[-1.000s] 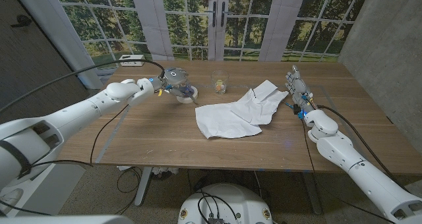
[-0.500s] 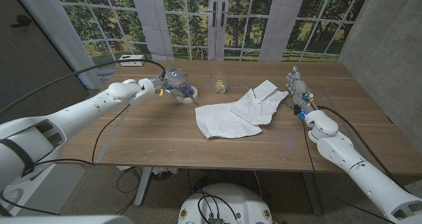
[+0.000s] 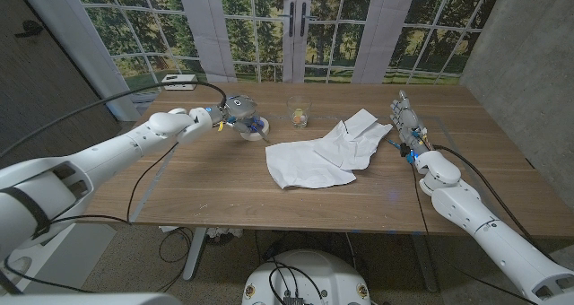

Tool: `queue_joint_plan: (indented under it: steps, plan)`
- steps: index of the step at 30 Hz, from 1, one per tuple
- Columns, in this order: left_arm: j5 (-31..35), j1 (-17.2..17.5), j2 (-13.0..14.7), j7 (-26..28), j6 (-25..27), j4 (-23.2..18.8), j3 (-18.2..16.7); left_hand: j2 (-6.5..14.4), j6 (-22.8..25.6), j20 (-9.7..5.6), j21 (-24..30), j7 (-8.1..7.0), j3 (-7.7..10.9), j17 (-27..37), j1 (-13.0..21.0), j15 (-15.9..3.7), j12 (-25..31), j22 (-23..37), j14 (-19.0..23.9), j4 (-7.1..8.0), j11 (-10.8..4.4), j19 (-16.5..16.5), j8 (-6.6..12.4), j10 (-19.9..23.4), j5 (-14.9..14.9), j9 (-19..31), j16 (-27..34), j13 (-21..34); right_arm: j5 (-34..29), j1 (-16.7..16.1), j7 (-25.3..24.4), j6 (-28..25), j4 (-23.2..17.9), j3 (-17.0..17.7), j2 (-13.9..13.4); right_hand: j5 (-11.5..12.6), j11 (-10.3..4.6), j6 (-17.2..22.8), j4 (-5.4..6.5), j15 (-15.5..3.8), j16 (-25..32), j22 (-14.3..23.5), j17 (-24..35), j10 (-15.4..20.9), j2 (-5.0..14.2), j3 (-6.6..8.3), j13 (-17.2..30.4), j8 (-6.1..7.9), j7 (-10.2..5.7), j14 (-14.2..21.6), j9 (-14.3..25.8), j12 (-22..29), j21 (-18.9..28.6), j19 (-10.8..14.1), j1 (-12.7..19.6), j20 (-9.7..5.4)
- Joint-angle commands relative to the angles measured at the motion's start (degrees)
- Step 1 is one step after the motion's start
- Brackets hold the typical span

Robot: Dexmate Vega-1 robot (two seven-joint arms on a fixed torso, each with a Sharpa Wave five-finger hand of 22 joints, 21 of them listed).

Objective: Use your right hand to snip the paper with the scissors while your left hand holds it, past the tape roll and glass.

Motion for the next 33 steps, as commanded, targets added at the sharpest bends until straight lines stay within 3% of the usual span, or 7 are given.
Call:
queue_joint_plan:
  steps: [1, 4, 11, 18, 20, 24, 33]
  plan:
    - [-0.4, -0.1, -0.2, -1.7, -0.2, 0.2, 0.6, -1.9, 2.0, -8.90, 0.2, 0.07, 7.46, 0.2, -1.8, -10.50, 0.3, 0.1, 3.1, -0.35, 0.18, 0.0, 0.57, 1.7, -1.2, -0.1, 0.2, 0.0, 0.5, 0.0, 0.4, 0.4, 0.5, 0.1, 0.3, 0.3, -0.43, 0.2, -0.36, 0.02, 0.1, 0.2, 0.1, 0.3, -0.01, -0.10, 0.3, -0.12, -0.24, -0.3, 0.2, -0.1, -0.1, 0.1, 0.4, 0.37]
    - [-0.2, -0.2, -0.3, -1.6, -0.4, 0.2, 0.8, -2.7, 2.4, -8.91, 0.2, 0.11, 11.07, 0.2, -2.9, -10.46, 0.3, 0.1, 3.2, -0.60, 0.16, 0.0, 0.60, 2.0, -1.7, -0.2, 0.2, 0.1, 0.4, 0.1, 0.3, 0.3, 0.5, 0.1, 0.3, 0.3, -0.43, 0.2, -0.36, 0.00, 0.1, 0.2, 0.1, 0.3, -0.01, -0.11, 0.3, -0.10, -0.27, -0.3, 0.2, 0.0, -0.1, 0.1, 0.4, 0.38]
    - [-0.2, -0.2, -0.4, -1.6, -0.2, 0.3, 0.9, -3.3, 2.7, -8.88, 0.2, 0.11, 14.27, 0.3, -3.8, -10.48, 0.4, 0.1, 4.5, -0.85, 0.21, 0.1, 0.78, 2.8, -2.3, -0.2, 0.2, 0.1, 0.5, 0.0, 0.1, 0.3, 0.4, 0.1, 0.3, 0.3, -0.28, 0.2, -0.35, -0.05, 0.1, 0.2, 0.1, 0.4, 0.04, -0.12, 0.3, -0.12, -0.27, -0.2, 0.2, 0.0, -0.1, 0.1, 0.3, 0.36]
    - [0.1, -0.2, -0.3, -1.0, -0.5, 0.2, 1.1, -3.7, 2.7, -8.84, 0.2, 0.12, 16.04, 0.4, -4.5, -10.55, 0.4, 0.1, 6.3, -1.02, 0.30, 0.6, 0.83, 2.6, -2.6, -0.2, 0.3, 0.1, 0.5, 0.0, 0.2, 0.3, 0.5, 0.1, 0.4, 0.2, -0.38, 0.3, -0.34, -0.12, 0.1, 0.2, 0.1, 0.4, 0.13, -0.10, 0.3, -0.13, -0.25, -0.2, 0.2, 0.0, -0.1, 0.1, 0.3, 0.37]
    - [0.2, -0.2, -0.2, -1.2, -0.5, 0.1, 1.1, -3.8, 2.5, -8.76, 0.2, 0.14, 17.61, 0.6, -4.9, -10.63, 0.3, 0.1, 9.2, -1.10, 0.36, 1.4, 1.01, 2.7, -2.8, -0.2, 0.6, 0.3, 0.5, 0.1, 0.2, 0.2, 0.5, 0.1, 0.4, 0.2, -0.43, 0.2, -0.35, -0.11, 0.1, 0.2, 0.1, 0.3, 0.14, -0.10, 0.3, -0.14, -0.26, -0.2, 0.2, 0.0, -0.1, 0.1, 0.3, 0.36]
    - [0.3, -0.1, -0.2, -1.5, -0.3, 0.0, 1.2, -4.0, 2.4, -8.68, 0.2, 0.17, 18.72, 0.7, -5.0, -10.68, 0.4, 0.1, 11.5, -1.20, 0.40, 2.0, 1.26, 2.7, -3.0, -0.2, 0.7, 0.5, 0.5, 0.0, 0.1, 0.2, 0.5, 0.1, 0.4, 0.3, -0.25, 0.2, -0.36, -0.13, 0.1, 0.2, 0.1, 0.4, 0.17, -0.10, 0.3, -0.15, -0.28, -0.2, 0.2, 0.0, -0.1, 0.1, 0.3, 0.36]
    - [0.6, -0.2, -0.3, -1.4, -0.1, 0.2, 1.3, -4.3, 2.3, -7.71, 0.5, 0.21, 19.40, 0.8, -5.5, -10.68, 0.7, 0.2, 13.2, -1.30, 0.41, 3.2, 1.43, 3.3, -3.2, -0.3, 0.8, 1.1, 0.5, -0.2, -0.1, 0.2, 0.2, 0.1, 0.4, 0.3, -0.29, 0.2, -0.40, -0.08, 0.1, 0.2, 0.1, 0.3, 0.22, -0.07, 0.4, -0.15, -0.28, -0.2, 0.2, 0.0, -0.1, 0.1, 0.4, 0.35]
